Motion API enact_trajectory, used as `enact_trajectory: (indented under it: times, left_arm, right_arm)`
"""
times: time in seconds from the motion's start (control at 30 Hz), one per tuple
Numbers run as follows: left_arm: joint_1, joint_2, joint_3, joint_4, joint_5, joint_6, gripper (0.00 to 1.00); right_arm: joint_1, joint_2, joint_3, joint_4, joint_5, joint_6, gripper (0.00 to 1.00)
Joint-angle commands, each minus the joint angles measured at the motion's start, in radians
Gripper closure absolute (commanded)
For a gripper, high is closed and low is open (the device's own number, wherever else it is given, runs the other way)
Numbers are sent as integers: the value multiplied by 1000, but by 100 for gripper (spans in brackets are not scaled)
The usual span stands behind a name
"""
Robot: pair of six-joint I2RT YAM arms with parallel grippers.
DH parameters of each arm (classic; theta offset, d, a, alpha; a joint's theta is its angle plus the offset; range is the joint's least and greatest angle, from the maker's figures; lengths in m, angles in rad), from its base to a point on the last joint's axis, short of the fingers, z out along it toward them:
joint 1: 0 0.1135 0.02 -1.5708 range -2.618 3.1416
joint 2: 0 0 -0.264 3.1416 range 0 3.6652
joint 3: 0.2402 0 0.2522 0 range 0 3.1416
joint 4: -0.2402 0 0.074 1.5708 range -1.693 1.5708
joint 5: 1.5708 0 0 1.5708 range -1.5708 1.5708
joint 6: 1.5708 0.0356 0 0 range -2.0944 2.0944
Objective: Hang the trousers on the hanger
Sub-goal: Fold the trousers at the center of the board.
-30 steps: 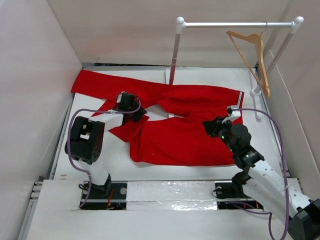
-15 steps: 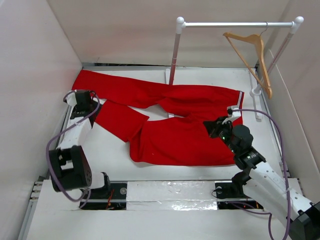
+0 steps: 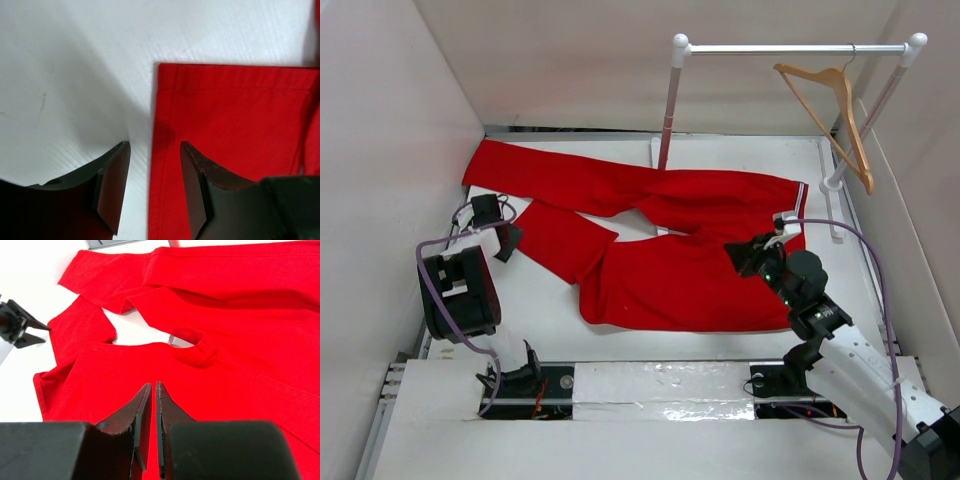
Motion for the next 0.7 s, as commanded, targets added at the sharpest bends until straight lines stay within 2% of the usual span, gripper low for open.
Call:
enact_trajectory:
  times: [0.0, 0.2, 0.23, 0.27, 0.43, 0.67]
  left_arm:
    - [0, 43, 26, 13, 19, 16, 58]
    - [-43, 80, 47, 17, -36, -10, 68]
    - [-43, 78, 43, 24, -36, -13, 80]
    - [-43, 78, 38, 30, -41, -13, 84]
    - [-43, 57, 37, 40, -70, -9, 100]
    - [-43, -98, 70, -2, -118, 11, 100]
  right_arm:
    - [2, 2, 34, 48, -29, -15, 86]
    - [2, 13, 36, 49, -37, -17, 86]
    - [2, 11, 37, 49, -33, -18, 86]
    - [2, 11, 36, 48, -31, -18, 85]
    - [2, 14, 36, 49, -22, -18, 86]
    - [2, 27, 34, 49, -5, -20, 86]
